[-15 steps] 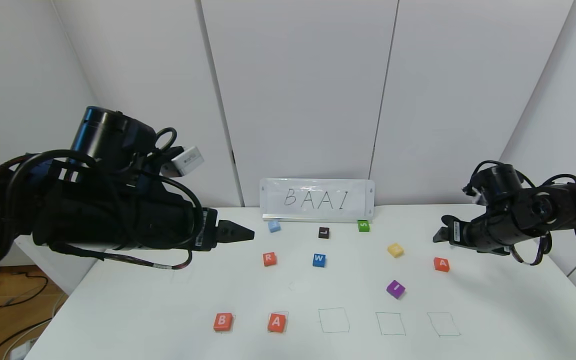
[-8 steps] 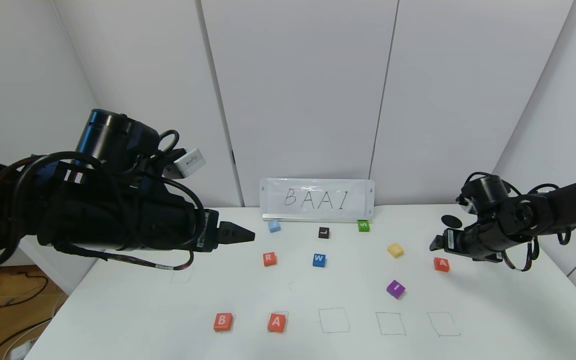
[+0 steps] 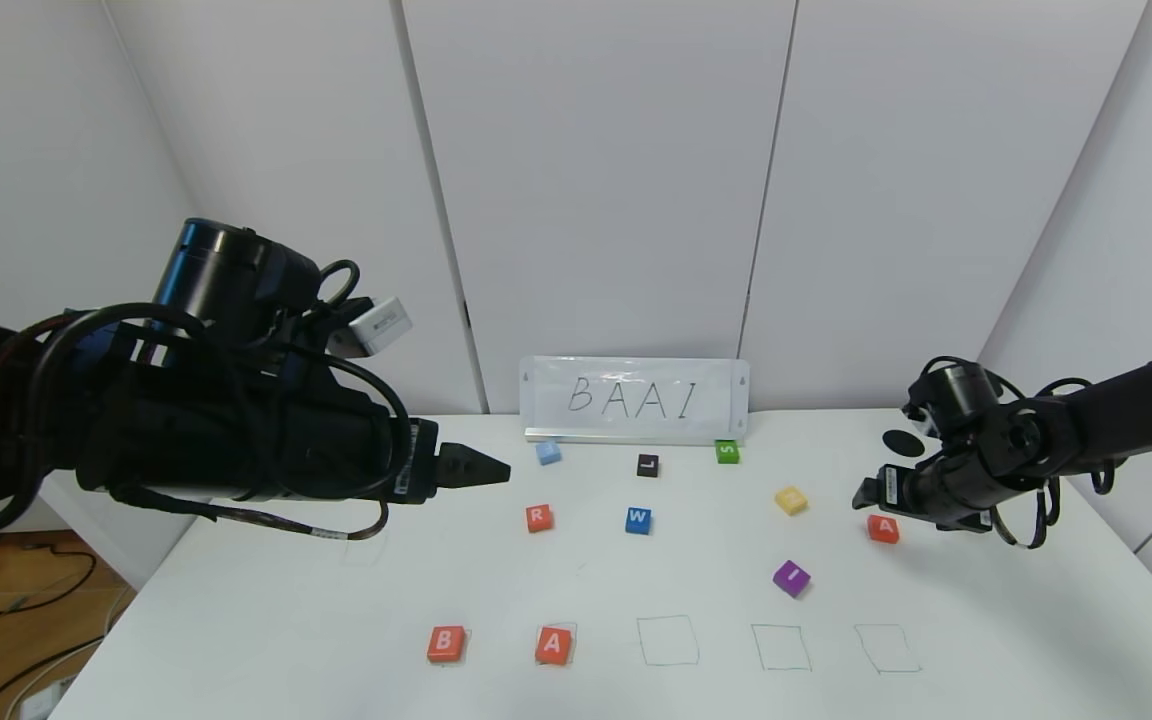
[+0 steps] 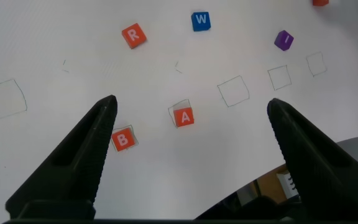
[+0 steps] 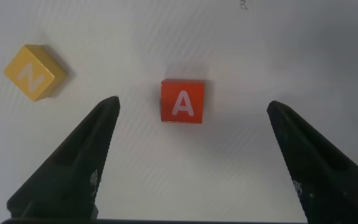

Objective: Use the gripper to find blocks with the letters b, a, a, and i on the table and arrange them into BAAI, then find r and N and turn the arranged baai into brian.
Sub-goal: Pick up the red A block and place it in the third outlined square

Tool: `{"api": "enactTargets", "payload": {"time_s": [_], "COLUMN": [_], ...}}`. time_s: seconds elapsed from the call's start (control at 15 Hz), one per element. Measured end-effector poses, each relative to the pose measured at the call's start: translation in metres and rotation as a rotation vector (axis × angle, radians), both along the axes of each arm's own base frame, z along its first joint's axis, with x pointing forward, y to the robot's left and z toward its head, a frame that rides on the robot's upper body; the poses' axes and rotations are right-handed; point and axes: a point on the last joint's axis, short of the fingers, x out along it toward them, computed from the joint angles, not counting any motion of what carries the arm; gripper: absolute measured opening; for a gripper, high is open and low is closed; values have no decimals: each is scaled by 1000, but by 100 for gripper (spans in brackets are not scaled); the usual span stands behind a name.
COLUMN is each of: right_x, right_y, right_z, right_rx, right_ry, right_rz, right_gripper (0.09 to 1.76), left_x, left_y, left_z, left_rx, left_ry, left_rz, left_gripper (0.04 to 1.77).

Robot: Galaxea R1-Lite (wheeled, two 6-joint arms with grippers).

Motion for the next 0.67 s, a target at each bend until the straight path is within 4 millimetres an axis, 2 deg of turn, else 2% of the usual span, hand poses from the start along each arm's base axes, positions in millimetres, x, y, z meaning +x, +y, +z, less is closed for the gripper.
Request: {"api": "enactTargets", "payload": {"time_s": [0.67], "right_x": [3], "right_y": [4], "right_z": [-16], "right_rx": [-6], "right_ry": [38], "right_rz": [13], "right_gripper": [171], "left_x": [1], "left_y": [0], "left_z": [-1], "left_rx": [1], "left_ry": [2], "left_rz": [1], "left_gripper": [172]}}
